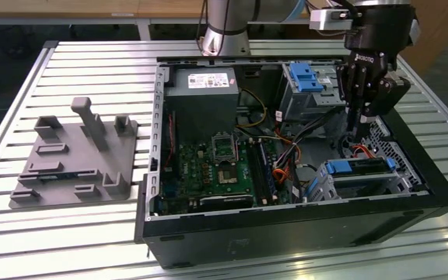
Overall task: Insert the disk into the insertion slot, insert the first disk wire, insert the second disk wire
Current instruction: 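Insert the second disk wire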
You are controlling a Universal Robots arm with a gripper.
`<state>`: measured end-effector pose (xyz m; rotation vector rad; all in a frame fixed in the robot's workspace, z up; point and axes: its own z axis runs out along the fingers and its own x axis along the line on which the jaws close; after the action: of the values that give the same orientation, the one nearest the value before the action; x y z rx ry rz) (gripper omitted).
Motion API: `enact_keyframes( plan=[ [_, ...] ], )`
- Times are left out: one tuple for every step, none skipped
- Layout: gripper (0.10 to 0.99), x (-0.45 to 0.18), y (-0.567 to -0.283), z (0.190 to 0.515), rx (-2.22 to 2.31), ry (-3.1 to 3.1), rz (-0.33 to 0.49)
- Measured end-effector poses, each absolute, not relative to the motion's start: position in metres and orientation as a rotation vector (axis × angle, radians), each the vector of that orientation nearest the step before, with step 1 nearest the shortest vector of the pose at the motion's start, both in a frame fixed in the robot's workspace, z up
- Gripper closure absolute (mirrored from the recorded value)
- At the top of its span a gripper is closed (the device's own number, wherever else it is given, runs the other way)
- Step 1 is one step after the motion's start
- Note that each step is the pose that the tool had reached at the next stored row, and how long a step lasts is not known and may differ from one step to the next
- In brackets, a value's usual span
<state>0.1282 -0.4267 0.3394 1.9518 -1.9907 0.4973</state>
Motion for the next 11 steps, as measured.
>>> enact_keyframes(
  plan=[
    [0.784,0.1282,-0.4261,0.3391,1.952,-1.994,0.506],
    [0.784,0.1282,-0.4258,0.3388,1.95,-1.995,0.509],
    [0.784,0.1282,-0.4258,0.3384,1.946,-1.996,0.511],
    [0.784,0.1282,-0.4258,0.3381,1.941,-1.995,0.515],
    [0.784,0.1284,-0.4255,0.3379,1.939,-1.994,0.517],
    [0.784,0.1289,-0.4252,0.3377,1.938,-1.994,0.516],
    [0.784,0.1294,-0.4251,0.3376,1.938,-1.994,0.516],
    [0.784,0.1306,-0.4249,0.3374,1.937,-1.992,0.516],
    [0.784,0.1315,-0.4246,0.3372,1.935,-1.989,0.516],
    [0.784,0.1321,-0.4243,0.3371,1.932,-1.985,0.518],
    [0.784,0.1326,-0.4241,0.3368,1.928,-1.979,0.519]
  ],
)
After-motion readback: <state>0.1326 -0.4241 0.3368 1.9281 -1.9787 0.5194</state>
